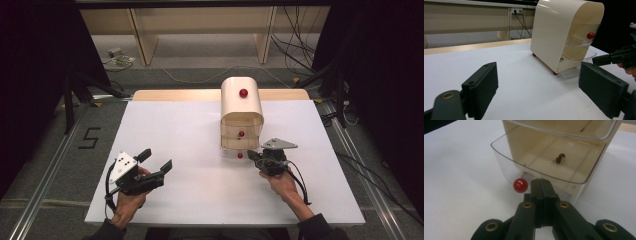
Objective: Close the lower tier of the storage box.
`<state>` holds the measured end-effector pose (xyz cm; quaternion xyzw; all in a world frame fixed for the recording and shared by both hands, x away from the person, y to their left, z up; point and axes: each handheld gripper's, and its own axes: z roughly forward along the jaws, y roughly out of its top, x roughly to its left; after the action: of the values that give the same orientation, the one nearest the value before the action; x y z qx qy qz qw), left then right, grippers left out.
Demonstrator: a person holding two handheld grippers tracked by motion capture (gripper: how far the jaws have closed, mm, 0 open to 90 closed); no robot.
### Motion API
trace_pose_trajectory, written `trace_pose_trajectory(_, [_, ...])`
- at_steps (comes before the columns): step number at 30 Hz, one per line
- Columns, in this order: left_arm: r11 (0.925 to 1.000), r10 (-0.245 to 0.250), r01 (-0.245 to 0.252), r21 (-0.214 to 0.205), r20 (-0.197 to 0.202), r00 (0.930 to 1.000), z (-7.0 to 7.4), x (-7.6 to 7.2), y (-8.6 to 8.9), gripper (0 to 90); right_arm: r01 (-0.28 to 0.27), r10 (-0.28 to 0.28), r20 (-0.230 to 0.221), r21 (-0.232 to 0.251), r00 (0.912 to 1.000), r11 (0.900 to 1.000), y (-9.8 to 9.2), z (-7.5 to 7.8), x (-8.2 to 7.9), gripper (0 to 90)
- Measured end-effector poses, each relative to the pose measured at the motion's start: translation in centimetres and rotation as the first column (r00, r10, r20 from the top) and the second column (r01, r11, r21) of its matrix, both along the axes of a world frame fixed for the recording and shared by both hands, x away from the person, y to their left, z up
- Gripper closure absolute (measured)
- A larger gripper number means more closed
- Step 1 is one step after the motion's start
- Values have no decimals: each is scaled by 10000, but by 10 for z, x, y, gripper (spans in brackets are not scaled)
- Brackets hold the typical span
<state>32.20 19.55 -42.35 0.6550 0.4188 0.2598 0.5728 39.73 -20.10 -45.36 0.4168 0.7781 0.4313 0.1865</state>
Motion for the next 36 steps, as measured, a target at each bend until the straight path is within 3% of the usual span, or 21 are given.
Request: trace_pose_trajectory(36, [10000,-30,30,1,-31,10000,0,0,-1,155,541,-540,107,-71,9985,9985,2,-8,12,900])
